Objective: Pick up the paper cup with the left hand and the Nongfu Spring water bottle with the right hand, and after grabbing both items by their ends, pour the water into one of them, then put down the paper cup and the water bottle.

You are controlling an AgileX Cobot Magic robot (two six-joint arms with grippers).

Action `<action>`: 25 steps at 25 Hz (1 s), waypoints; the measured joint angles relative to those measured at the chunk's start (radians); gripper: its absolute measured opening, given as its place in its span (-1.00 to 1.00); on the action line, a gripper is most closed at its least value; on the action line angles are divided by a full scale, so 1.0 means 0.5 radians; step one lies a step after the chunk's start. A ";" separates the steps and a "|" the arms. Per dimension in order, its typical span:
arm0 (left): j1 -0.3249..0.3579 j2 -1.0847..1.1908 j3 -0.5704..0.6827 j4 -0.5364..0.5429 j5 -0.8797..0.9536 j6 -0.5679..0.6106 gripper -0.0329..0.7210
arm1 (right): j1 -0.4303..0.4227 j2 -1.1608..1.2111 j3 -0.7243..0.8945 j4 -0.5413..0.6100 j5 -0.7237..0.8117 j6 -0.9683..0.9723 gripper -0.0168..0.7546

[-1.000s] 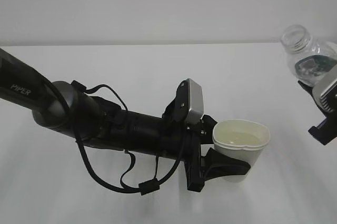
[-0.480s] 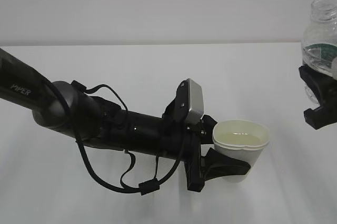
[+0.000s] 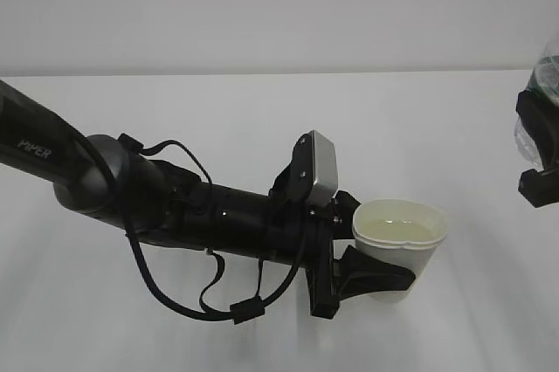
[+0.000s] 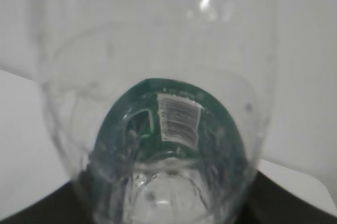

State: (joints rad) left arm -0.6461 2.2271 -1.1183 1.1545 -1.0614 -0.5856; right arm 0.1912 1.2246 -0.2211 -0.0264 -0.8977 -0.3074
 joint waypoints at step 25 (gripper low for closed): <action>0.000 0.000 0.000 0.000 0.044 0.000 0.21 | 0.000 0.808 -0.014 0.014 -0.435 0.416 -0.08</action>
State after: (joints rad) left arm -0.6461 2.2271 -1.1183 1.1545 -1.0396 -0.5856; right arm 0.1912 1.6288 -0.2282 -0.0196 -1.1152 -0.0995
